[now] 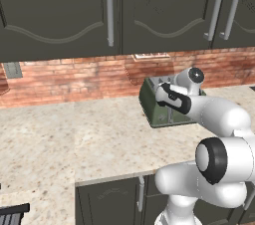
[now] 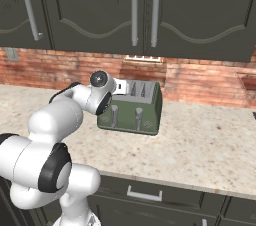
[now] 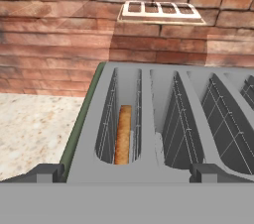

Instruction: Start the toaster. Once the lever pops up, take the bread to the plate on the dining counter.

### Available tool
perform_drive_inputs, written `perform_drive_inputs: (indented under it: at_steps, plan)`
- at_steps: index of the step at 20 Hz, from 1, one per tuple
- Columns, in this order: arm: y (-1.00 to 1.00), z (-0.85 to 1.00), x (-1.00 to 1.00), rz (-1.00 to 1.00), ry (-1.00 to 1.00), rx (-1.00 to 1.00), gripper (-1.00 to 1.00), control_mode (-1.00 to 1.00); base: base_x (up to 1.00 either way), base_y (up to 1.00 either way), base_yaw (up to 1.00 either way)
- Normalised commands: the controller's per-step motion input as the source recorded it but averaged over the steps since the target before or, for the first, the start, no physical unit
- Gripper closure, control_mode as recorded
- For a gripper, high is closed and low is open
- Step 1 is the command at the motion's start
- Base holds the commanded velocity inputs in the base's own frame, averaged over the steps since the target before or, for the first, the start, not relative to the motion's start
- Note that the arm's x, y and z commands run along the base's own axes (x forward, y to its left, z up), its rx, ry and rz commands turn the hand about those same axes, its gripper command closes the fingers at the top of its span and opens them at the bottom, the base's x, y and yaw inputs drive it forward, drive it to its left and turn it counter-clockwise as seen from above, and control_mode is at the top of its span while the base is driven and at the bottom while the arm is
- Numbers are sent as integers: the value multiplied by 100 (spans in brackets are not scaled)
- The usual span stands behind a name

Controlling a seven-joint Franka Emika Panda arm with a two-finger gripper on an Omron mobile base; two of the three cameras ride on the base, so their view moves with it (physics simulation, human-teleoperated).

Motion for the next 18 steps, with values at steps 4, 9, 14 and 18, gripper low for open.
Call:
perform_drive_inputs:
  at_steps: [4,9,14,18]
  plan:
    - [0,0,0,0,0,0,-100,-100,0,0,0]
    - [0,0,0,0,0,0,-100,-100,0,0,0]
    - [0,0,0,0,0,0,-100,-100,0,0,0]
    - [0,0,0,0,0,0,-100,-100,0,0,0]
